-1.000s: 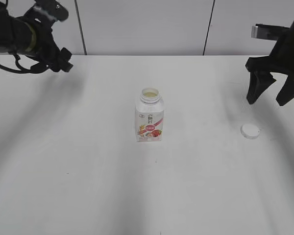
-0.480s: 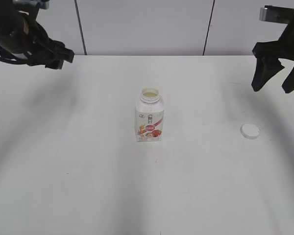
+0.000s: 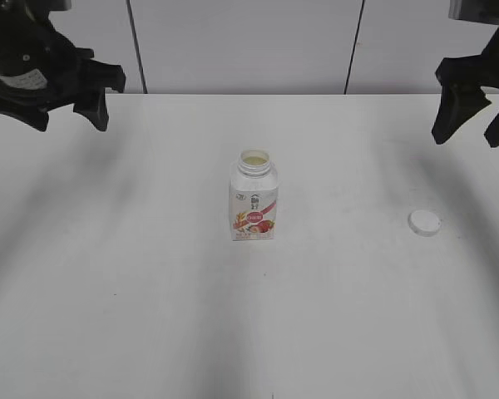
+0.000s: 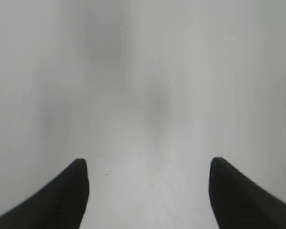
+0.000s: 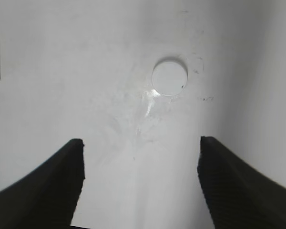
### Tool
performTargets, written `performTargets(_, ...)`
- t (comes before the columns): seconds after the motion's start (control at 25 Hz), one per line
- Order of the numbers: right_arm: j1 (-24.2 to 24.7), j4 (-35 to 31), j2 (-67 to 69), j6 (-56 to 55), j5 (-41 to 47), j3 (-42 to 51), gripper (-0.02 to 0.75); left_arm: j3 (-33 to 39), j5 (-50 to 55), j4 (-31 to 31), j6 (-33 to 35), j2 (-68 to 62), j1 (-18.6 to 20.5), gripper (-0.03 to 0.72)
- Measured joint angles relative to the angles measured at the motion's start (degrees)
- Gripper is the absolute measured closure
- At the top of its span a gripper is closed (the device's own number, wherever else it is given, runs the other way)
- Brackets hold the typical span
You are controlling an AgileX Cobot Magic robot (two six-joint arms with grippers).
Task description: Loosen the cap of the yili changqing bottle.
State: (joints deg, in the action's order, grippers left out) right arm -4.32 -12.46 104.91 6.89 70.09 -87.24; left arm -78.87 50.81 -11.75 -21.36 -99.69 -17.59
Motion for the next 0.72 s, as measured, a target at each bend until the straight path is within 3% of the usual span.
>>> performTargets(0.44, 0.0, 0.0, -4.6, 0.0, 0.0, 0.4, 0.156, -3.0, 15.5, 0.5, 0.0, 0.1, 0.0, 0.204)
performTargets(0.72, 0.0, -0.1, -11.3, 0.0, 0.0, 7.4, 0.156, -3.1, 18.7, 5.0, 0.0, 1.4, 0.5, 0.204)
